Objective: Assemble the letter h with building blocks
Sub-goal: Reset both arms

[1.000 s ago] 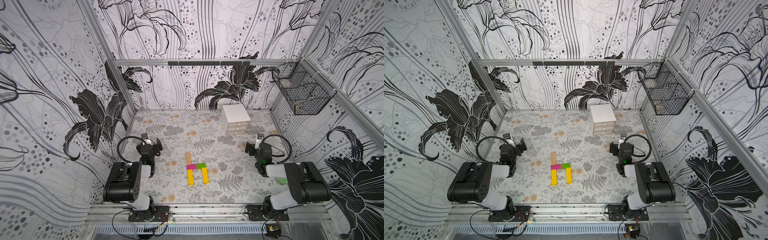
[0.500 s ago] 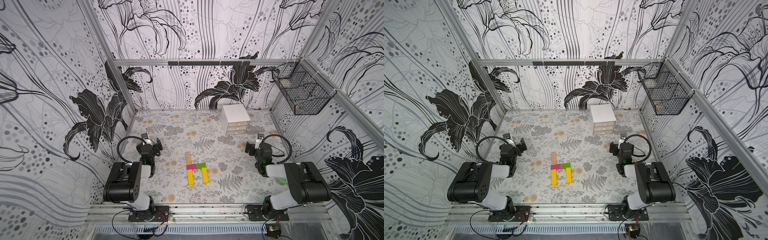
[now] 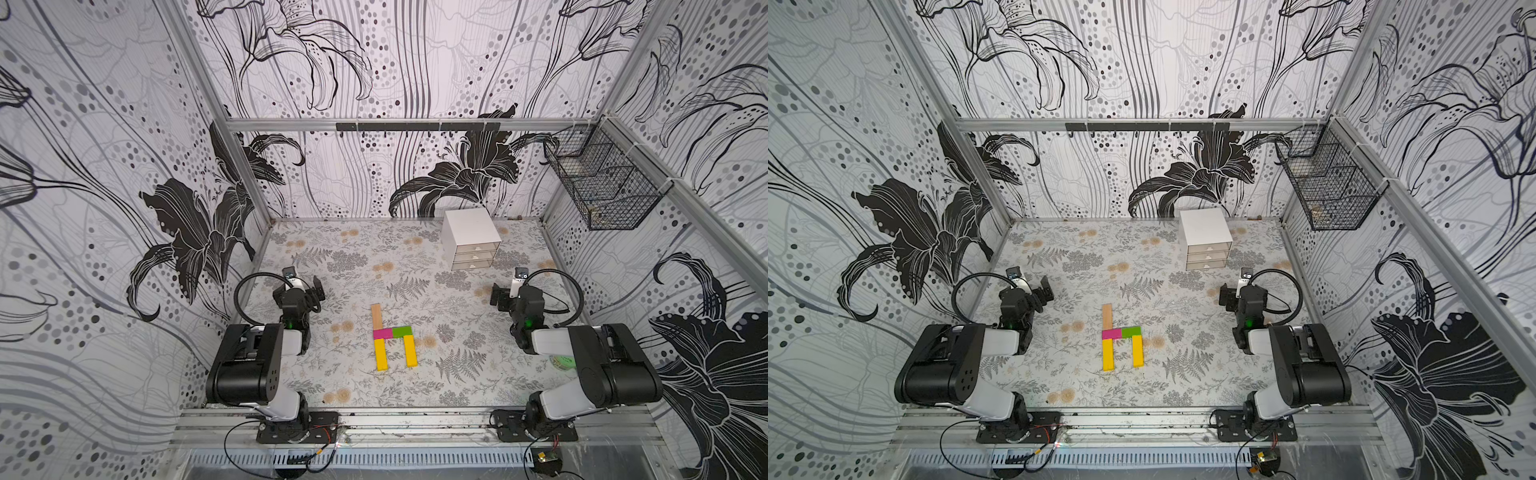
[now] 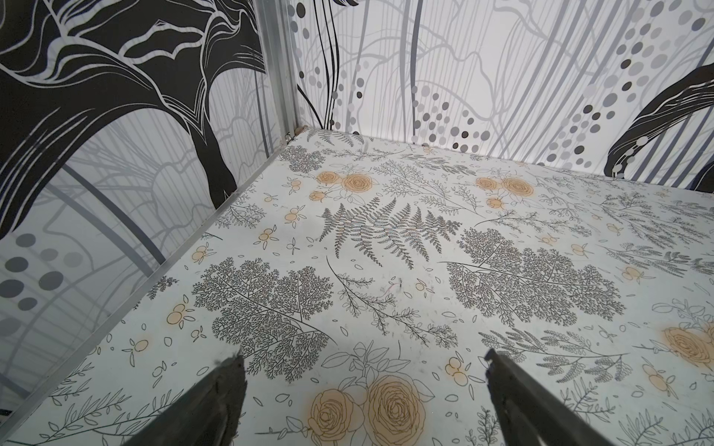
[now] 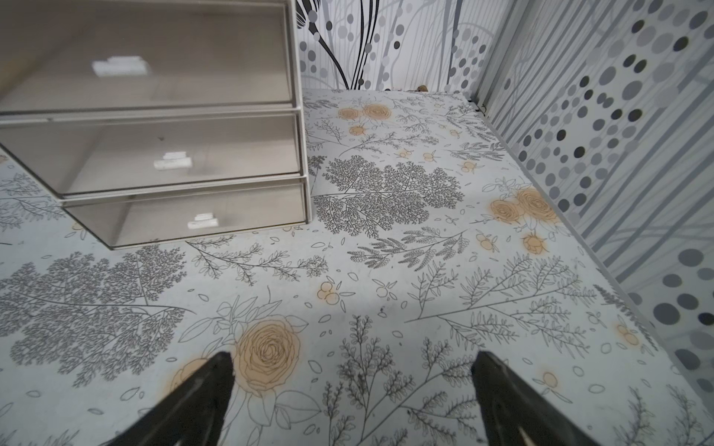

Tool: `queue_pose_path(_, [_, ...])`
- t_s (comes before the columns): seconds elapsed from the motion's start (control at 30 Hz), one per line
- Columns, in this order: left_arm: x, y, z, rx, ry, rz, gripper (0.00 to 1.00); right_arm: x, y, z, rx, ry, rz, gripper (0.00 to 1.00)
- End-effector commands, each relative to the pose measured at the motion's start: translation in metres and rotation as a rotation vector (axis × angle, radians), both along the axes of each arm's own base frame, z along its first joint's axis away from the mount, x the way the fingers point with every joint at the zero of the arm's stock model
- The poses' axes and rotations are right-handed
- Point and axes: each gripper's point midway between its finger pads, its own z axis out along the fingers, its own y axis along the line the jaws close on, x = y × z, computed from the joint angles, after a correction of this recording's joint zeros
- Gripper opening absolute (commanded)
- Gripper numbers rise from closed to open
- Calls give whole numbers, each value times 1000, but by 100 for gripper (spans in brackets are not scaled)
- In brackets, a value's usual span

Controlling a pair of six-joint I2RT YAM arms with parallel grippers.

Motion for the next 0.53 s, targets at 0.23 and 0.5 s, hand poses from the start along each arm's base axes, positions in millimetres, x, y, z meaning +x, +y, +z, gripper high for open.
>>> queue_pose_path(0.23, [4, 0, 14, 12, -53, -2, 99, 3, 2, 7, 3, -28, 7, 99])
queue_pose_path(0.5, [4, 0, 14, 13, -53, -2, 99, 3, 3, 7, 5, -28, 15, 99])
